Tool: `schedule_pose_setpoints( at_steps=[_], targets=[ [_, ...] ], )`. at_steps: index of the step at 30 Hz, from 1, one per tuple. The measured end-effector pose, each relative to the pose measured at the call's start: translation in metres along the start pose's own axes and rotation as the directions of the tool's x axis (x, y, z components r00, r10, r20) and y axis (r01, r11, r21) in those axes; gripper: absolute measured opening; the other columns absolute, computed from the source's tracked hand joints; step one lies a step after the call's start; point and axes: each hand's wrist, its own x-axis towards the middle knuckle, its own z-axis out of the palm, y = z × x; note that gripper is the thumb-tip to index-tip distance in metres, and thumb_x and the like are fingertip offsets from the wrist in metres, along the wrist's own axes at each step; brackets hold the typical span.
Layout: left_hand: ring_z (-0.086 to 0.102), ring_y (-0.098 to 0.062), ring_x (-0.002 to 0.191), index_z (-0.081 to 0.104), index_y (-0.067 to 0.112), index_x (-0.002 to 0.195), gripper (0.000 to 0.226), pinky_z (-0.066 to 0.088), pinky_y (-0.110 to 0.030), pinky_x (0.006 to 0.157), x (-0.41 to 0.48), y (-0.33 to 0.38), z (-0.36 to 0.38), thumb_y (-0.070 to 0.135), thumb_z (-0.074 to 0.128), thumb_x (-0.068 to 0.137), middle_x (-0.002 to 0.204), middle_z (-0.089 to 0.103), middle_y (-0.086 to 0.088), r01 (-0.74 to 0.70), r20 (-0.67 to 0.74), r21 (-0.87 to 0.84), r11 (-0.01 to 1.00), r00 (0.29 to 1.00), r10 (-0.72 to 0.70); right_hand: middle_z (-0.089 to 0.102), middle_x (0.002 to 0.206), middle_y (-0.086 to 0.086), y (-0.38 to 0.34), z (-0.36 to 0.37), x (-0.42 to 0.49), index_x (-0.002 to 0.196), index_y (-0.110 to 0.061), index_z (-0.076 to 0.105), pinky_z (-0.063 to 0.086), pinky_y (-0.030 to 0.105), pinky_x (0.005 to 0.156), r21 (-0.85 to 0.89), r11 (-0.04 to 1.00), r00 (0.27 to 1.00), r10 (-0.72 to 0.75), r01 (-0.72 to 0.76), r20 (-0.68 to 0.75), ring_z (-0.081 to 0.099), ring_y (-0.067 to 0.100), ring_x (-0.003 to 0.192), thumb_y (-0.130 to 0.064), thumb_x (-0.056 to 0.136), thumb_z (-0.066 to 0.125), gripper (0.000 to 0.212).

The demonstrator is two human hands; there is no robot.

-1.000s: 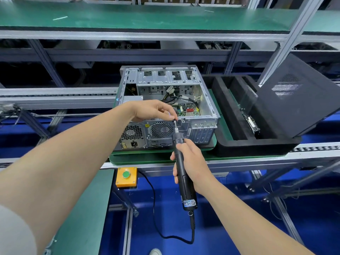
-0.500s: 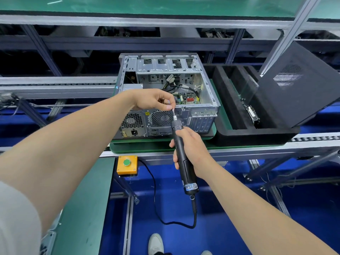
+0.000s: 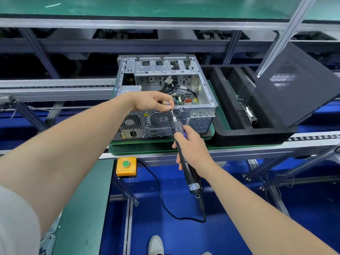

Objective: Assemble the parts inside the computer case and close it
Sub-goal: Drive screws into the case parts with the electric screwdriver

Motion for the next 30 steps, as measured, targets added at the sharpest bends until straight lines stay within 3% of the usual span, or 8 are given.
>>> schedule_pose_setpoints(
  at_steps=[4, 8, 13, 16, 21, 24, 28, 30],
  targets=[
    [0.039, -0.016, 0.075, 0.06, 0.017, 0.098, 0.012, 0.036, -0.032, 0.078, -0.001, 0.0, 0.002, 0.027, 0.056, 0.103, 0.085, 0.044, 0.001, 0.002, -0.017, -0.014, 1.0, 1.0, -0.003, 0.068, 0.099, 0.009, -0.001, 0.0, -0.003, 0.151, -0.025, 0.042, 0.054, 0.033, 0.043, -0.105, 0.994, 0.999, -0.009, 0.004, -0.049, 0.059, 0.02, 0.048, -0.035, 0.096, 0.051, 0.056],
    [0.039, -0.015, 0.075, 0.059, 0.011, 0.101, 0.014, 0.036, -0.03, 0.078, -0.002, 0.001, 0.004, 0.025, 0.055, 0.105, 0.084, 0.045, 0.002, 0.023, -0.03, -0.024, 0.999, 0.999, -0.024, 0.065, 0.086, 0.004, -0.002, 0.001, -0.005, 0.145, -0.027, 0.046, 0.053, 0.031, 0.041, -0.229, 0.972, 0.992, -0.084, 0.06, -0.098, 0.056, 0.01, 0.044, -0.034, 0.098, 0.051, 0.047],
    [0.036, -0.012, 0.073, 0.057, 0.022, 0.091, 0.018, 0.033, -0.026, 0.074, -0.004, 0.009, 0.007, 0.029, 0.051, 0.107, 0.084, 0.041, 0.002, 0.014, -0.031, -0.039, 0.999, 0.999, -0.015, 0.059, 0.076, -0.002, -0.006, 0.001, -0.009, 0.13, -0.022, 0.055, 0.059, 0.053, 0.058, -0.344, 0.933, 0.98, -0.158, 0.108, -0.12, 0.053, 0.017, 0.059, -0.033, 0.098, 0.053, 0.034],
    [0.037, -0.014, 0.076, 0.057, 0.019, 0.093, 0.017, 0.034, -0.028, 0.076, -0.005, 0.009, 0.007, 0.027, 0.052, 0.106, 0.087, 0.041, -0.003, 0.008, -0.029, -0.008, 1.0, 1.0, -0.008, 0.062, 0.076, 0.005, -0.009, 0.003, -0.011, 0.118, -0.02, 0.057, 0.058, 0.056, 0.06, -0.355, 0.927, 0.977, -0.175, 0.123, -0.118, 0.053, 0.02, 0.06, -0.032, 0.098, 0.053, 0.023],
    [0.038, -0.014, 0.075, 0.059, 0.009, 0.102, 0.015, 0.035, -0.027, 0.074, -0.005, 0.004, 0.006, 0.022, 0.052, 0.106, 0.087, 0.043, -0.003, 0.008, -0.04, -0.019, 1.0, 0.999, -0.009, 0.061, 0.074, 0.001, -0.009, 0.005, -0.015, 0.125, -0.024, 0.057, 0.057, 0.044, 0.048, -0.298, 0.949, 0.982, -0.142, 0.099, -0.124, 0.055, 0.018, 0.05, -0.031, 0.098, 0.051, 0.028],
    [0.037, -0.015, 0.075, 0.059, 0.009, 0.102, 0.014, 0.034, -0.028, 0.074, -0.004, 0.003, 0.005, 0.021, 0.052, 0.105, 0.086, 0.043, -0.004, 0.003, -0.035, -0.014, 1.0, 0.999, -0.003, 0.064, 0.083, 0.01, -0.007, 0.005, -0.014, 0.12, -0.024, 0.058, 0.055, 0.038, 0.04, -0.242, 0.965, 0.984, -0.132, 0.1, -0.12, 0.052, 0.014, 0.045, -0.029, 0.098, 0.051, 0.024],
    [0.038, -0.016, 0.075, 0.06, 0.009, 0.104, 0.015, 0.035, -0.028, 0.075, -0.003, 0.002, 0.004, 0.022, 0.052, 0.105, 0.087, 0.042, -0.004, 0.018, -0.032, -0.02, 1.0, 0.999, -0.018, 0.065, 0.084, 0.004, -0.006, 0.005, -0.01, 0.135, -0.029, 0.052, 0.052, 0.029, 0.039, -0.22, 0.972, 0.987, -0.108, 0.08, -0.115, 0.054, 0.008, 0.043, -0.031, 0.098, 0.052, 0.037],
    [0.038, -0.016, 0.075, 0.059, 0.008, 0.104, 0.016, 0.035, -0.029, 0.075, -0.003, 0.002, 0.004, 0.022, 0.052, 0.106, 0.086, 0.042, -0.004, 0.022, -0.03, -0.019, 1.0, 0.999, -0.023, 0.066, 0.083, 0.005, -0.006, 0.006, -0.01, 0.126, -0.036, 0.05, 0.053, 0.031, 0.039, -0.215, 0.972, 0.986, -0.121, 0.094, -0.112, 0.054, 0.009, 0.044, -0.031, 0.098, 0.052, 0.028]
  ],
)
